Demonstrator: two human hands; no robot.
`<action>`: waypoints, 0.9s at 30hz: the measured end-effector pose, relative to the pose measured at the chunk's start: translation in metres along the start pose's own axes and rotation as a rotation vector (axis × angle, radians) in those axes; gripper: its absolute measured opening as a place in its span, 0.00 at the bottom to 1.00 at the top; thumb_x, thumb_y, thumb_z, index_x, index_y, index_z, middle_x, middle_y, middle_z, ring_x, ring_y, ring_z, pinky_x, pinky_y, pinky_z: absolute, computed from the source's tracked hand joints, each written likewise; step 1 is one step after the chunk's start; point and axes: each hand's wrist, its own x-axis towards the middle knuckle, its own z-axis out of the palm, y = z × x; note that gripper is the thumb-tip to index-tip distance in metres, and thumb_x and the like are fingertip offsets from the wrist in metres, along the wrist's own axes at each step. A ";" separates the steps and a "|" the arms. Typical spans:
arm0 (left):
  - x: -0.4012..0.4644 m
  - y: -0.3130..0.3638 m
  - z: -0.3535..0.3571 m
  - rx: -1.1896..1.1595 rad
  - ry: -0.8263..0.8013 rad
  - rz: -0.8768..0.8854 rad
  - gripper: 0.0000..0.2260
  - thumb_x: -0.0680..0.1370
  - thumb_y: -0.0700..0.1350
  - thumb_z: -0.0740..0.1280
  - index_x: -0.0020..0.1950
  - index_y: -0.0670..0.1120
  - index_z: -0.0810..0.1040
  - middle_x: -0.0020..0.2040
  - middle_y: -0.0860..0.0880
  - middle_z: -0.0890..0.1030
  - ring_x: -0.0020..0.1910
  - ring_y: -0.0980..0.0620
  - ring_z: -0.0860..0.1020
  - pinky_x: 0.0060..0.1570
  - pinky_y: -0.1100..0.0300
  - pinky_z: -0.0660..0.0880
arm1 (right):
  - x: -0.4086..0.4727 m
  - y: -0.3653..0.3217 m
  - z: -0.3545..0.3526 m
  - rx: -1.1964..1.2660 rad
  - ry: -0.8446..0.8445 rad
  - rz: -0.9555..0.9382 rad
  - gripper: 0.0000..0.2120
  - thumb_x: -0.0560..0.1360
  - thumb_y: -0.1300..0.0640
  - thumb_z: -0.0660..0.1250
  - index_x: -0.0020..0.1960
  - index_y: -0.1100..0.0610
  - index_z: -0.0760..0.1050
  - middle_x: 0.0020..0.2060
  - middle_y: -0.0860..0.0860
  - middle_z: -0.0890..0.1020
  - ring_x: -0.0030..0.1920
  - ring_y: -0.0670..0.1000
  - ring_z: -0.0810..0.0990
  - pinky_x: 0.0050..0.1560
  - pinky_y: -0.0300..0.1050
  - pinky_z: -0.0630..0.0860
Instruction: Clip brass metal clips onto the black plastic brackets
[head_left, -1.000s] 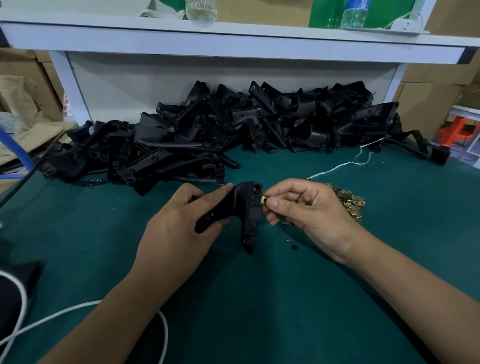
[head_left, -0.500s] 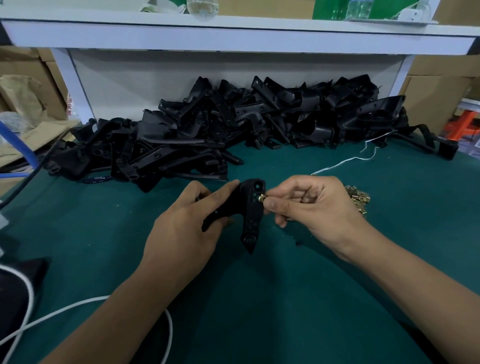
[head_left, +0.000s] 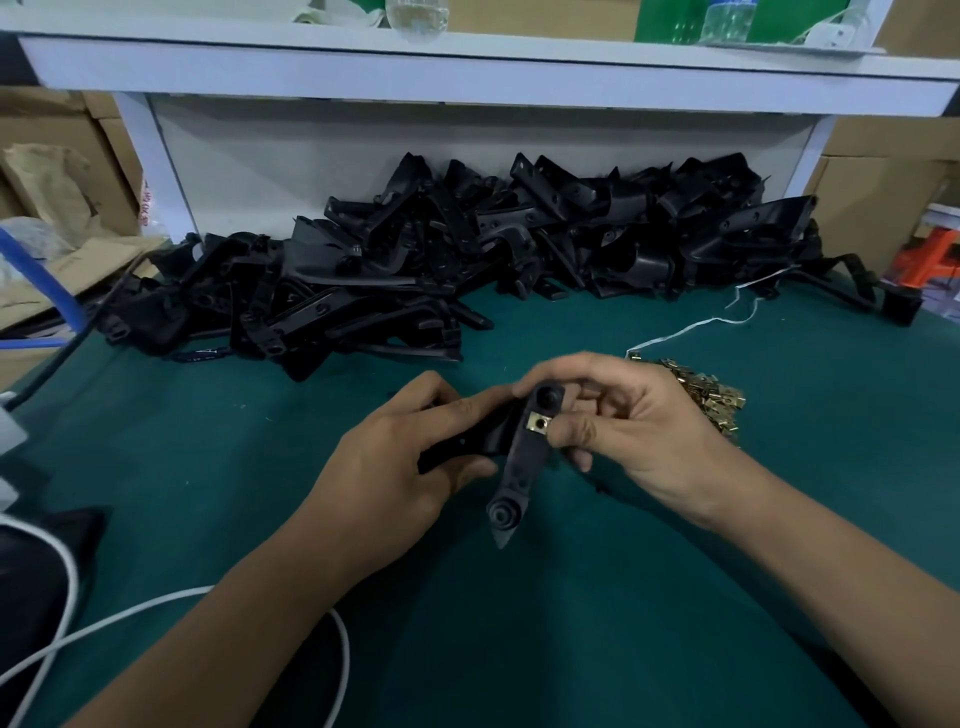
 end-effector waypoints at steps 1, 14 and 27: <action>0.000 0.000 0.000 0.005 -0.007 0.004 0.29 0.77 0.49 0.74 0.73 0.70 0.69 0.53 0.56 0.73 0.50 0.53 0.77 0.48 0.48 0.78 | 0.000 0.000 0.000 -0.026 0.001 -0.005 0.15 0.72 0.58 0.77 0.58 0.54 0.85 0.39 0.64 0.77 0.35 0.58 0.72 0.35 0.40 0.75; 0.001 -0.010 0.006 0.189 0.240 -0.126 0.28 0.77 0.56 0.71 0.75 0.68 0.67 0.52 0.62 0.70 0.48 0.62 0.74 0.40 0.64 0.72 | -0.012 0.022 -0.104 -1.139 0.589 0.404 0.10 0.84 0.56 0.63 0.61 0.54 0.82 0.55 0.56 0.80 0.61 0.61 0.76 0.63 0.53 0.71; 0.000 -0.009 0.005 0.214 0.209 -0.142 0.27 0.77 0.57 0.70 0.75 0.69 0.67 0.52 0.62 0.71 0.49 0.63 0.74 0.41 0.64 0.72 | -0.006 0.022 -0.091 -1.217 0.467 0.369 0.03 0.77 0.48 0.75 0.46 0.45 0.83 0.47 0.45 0.81 0.57 0.52 0.74 0.57 0.50 0.65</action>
